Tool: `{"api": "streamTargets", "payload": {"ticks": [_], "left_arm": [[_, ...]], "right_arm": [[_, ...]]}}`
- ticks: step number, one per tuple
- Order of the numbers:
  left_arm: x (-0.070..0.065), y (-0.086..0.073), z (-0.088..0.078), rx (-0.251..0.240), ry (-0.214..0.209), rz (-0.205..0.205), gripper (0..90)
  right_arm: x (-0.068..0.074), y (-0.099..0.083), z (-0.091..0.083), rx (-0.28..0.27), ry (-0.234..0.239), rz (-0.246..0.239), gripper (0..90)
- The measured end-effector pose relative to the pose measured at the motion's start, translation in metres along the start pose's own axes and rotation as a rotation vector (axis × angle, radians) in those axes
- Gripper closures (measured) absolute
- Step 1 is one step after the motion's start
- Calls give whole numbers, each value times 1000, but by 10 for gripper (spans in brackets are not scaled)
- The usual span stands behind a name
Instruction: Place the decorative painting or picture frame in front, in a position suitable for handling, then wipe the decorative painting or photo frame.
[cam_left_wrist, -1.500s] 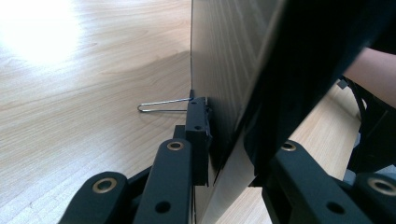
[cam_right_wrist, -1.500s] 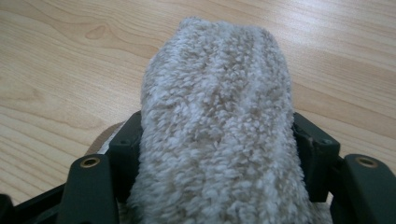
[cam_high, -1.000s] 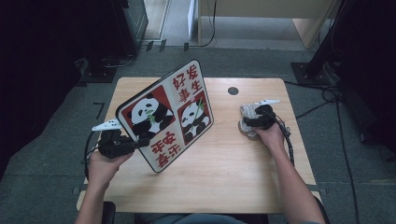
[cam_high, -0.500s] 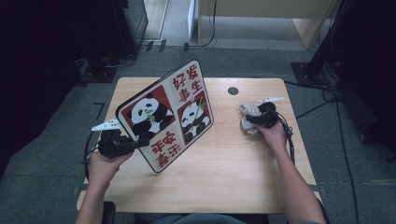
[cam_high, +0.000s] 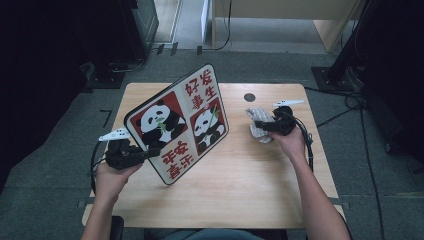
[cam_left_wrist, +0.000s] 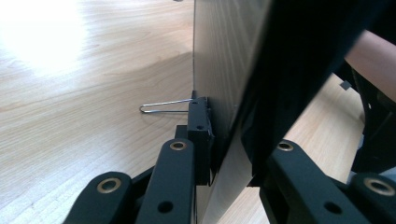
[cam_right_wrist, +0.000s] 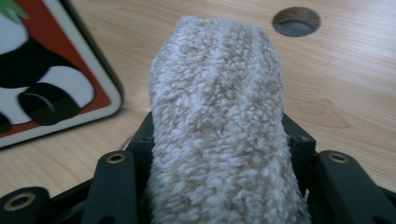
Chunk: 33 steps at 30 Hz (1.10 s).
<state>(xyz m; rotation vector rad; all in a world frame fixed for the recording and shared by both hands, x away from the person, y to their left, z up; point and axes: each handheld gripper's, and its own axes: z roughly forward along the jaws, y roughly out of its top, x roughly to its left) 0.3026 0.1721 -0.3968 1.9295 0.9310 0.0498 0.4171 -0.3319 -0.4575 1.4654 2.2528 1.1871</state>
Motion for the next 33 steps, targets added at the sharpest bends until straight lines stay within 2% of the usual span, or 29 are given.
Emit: {"api": "streamTargets", "payload": {"ticks": [3,11,15,20,22,24,29,33], "left_arm": [[-1,0,0,0,-5,-5,800],[-4,-2,-1,7,-14,18,796],[-2,-3,-2,1,-20,5,798],[-2,-3,-2,3,-24,3,797],[-2,-3,-2,3,-25,-1,796],[-2,-4,-2,-2,-22,0,796],[-2,-5,-2,-5,-31,6,787],[-1,-5,-2,-10,-33,-3,785]], "right_arm": [[6,2,-1,28,18,-15,466],[16,9,-13,-12,28,-40,466],[26,15,-22,-20,35,-66,466],[34,18,-24,-18,44,-87,466],[38,20,-23,7,63,-74,466],[42,22,-22,16,64,-92,467],[49,30,-25,-2,90,-104,466],[53,32,-27,-7,92,-122,461]]}}
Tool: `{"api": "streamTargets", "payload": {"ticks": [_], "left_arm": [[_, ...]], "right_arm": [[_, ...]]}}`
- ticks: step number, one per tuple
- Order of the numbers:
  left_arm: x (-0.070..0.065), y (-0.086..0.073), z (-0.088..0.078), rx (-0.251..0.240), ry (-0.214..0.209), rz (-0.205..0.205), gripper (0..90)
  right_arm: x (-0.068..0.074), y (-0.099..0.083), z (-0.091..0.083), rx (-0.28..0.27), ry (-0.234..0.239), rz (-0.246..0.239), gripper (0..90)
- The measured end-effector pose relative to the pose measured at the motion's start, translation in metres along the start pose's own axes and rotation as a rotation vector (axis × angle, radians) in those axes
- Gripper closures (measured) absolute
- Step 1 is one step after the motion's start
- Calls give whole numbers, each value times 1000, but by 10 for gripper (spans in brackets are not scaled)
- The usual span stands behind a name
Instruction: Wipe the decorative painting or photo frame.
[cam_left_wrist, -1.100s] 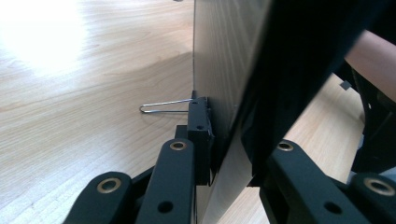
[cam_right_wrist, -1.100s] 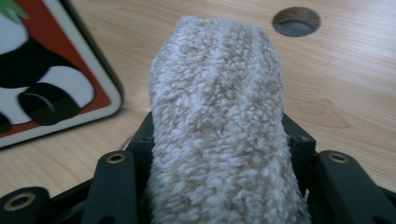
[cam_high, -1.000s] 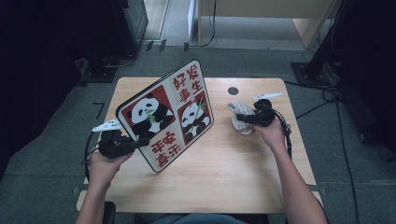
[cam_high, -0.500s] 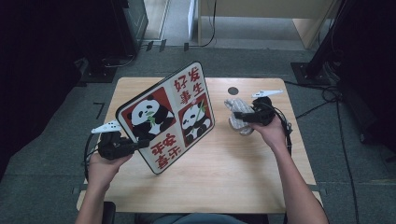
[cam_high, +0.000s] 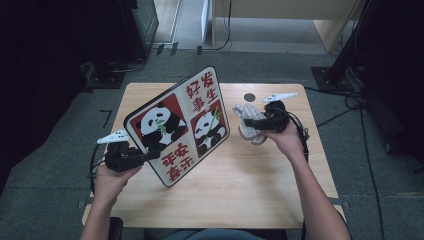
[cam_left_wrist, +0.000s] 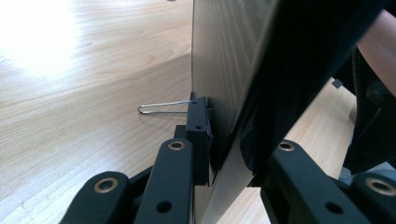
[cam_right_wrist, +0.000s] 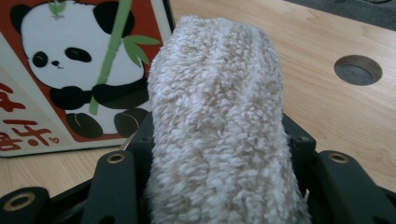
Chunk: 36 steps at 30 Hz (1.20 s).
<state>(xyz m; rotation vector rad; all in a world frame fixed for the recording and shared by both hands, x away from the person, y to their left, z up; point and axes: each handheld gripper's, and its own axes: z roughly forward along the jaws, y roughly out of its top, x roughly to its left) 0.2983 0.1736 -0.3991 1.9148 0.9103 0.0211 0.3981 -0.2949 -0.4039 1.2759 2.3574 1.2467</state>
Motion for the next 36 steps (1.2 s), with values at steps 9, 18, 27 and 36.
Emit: {"api": "streamTargets", "payload": {"ticks": [9,18,27,36], "left_arm": [[0,0,4,-11,3,-3,770],[-1,0,3,-5,7,0,794],[-1,0,3,-4,0,5,793],[-1,1,2,2,5,2,793]], "right_arm": [[2,5,-3,5,11,-8,463],[10,22,-13,-37,51,-17,463],[10,43,-18,-44,93,-35,463],[25,80,-23,-48,100,-95,462]]}}
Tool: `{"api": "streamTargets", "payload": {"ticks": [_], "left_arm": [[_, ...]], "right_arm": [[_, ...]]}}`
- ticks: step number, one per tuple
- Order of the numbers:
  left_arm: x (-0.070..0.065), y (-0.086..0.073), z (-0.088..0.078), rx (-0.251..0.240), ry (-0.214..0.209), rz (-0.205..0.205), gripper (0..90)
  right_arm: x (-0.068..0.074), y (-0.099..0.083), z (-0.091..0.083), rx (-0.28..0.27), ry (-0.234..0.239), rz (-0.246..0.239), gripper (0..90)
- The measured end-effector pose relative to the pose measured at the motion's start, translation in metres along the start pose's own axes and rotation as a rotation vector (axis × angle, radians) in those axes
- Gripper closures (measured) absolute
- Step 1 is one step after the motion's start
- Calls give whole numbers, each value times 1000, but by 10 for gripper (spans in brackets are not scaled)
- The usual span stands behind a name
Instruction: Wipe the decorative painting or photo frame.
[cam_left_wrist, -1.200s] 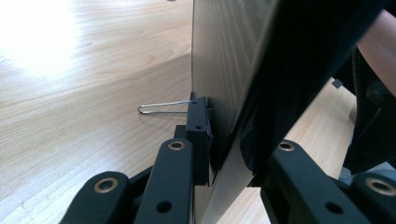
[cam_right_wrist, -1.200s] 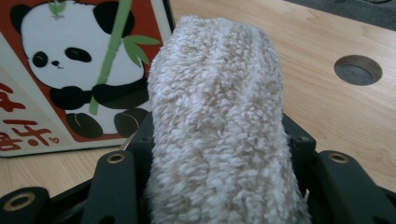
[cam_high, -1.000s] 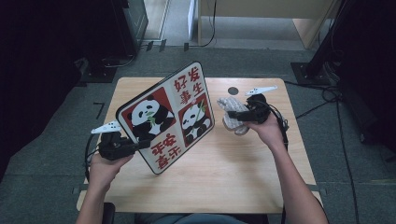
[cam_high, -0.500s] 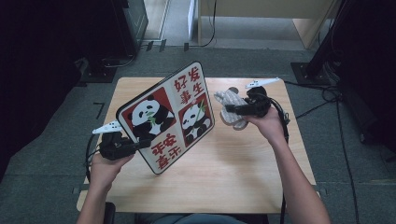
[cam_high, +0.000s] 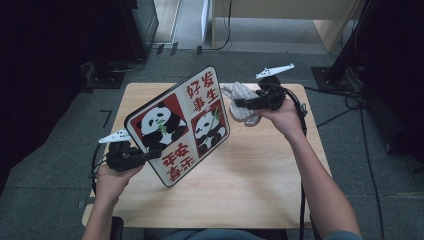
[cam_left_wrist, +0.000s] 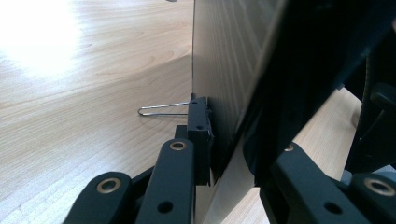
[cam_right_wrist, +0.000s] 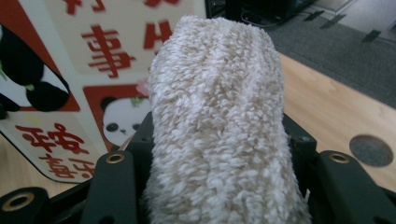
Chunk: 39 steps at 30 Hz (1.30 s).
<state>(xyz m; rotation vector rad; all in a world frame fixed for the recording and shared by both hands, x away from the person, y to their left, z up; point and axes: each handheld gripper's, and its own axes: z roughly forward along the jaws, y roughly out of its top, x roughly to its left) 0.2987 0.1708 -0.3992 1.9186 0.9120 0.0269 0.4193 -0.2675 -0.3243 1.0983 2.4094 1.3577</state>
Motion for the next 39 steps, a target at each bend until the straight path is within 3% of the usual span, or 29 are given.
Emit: {"api": "streamTargets", "payload": {"ticks": [11,19,31,39], "left_arm": [[-1,1,-1,2,4,2,797],[0,1,-2,9,-4,20,799],[2,3,-2,13,-9,10,802],[1,3,-3,16,-10,19,800]], "right_arm": [[19,37,-4,-38,15,-51,460],[43,62,1,-64,22,-121,458],[43,49,29,-52,-4,-154,455],[46,47,26,-89,-7,-168,456]]}}
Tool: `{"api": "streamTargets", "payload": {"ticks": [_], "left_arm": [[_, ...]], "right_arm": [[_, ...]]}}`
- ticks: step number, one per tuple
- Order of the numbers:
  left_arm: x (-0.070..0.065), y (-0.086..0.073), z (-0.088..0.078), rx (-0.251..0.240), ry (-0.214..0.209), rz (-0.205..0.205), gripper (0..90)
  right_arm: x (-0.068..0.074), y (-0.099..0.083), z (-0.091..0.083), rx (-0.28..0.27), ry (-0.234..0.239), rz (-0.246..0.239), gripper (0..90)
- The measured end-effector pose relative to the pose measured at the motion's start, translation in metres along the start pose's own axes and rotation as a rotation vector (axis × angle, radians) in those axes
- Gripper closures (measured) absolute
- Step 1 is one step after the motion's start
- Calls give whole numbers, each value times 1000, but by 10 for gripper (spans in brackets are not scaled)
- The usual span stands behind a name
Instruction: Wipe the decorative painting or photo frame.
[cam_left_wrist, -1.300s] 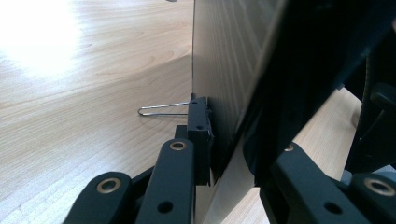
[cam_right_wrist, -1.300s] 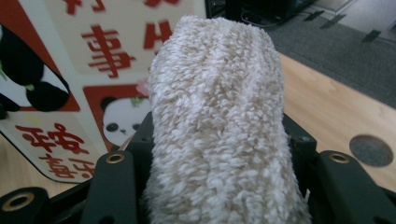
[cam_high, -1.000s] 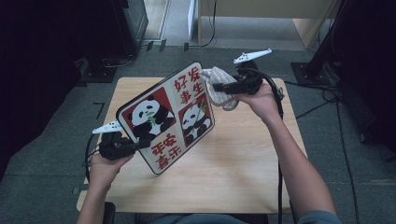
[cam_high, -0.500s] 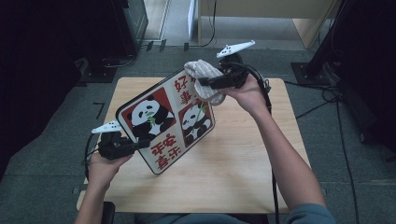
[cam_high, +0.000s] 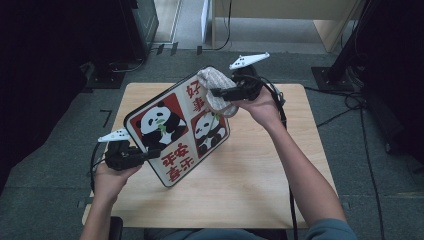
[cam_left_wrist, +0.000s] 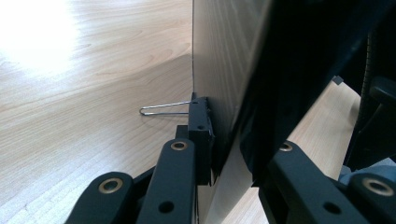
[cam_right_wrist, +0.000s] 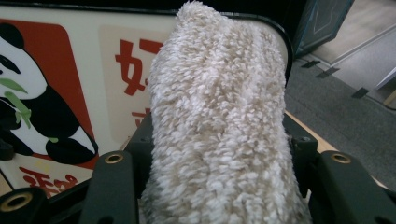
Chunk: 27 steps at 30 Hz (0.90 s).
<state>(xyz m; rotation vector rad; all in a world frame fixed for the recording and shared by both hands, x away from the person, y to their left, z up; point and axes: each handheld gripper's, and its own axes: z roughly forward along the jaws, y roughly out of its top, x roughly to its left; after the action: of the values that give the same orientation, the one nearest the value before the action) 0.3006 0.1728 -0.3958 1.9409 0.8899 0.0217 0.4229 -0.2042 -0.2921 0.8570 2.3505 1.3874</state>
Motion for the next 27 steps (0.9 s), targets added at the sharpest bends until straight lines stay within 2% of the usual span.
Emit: {"api": "streamTargets", "payload": {"ticks": [4,16,27], "left_arm": [[1,1,0,1,-5,-7,800],[2,2,-1,4,-9,-11,798],[2,2,-1,4,-12,-10,797]], "right_arm": [[0,-3,4,19,9,2,455],[0,-19,15,23,14,5,453],[0,-24,18,35,17,1,452]]}}
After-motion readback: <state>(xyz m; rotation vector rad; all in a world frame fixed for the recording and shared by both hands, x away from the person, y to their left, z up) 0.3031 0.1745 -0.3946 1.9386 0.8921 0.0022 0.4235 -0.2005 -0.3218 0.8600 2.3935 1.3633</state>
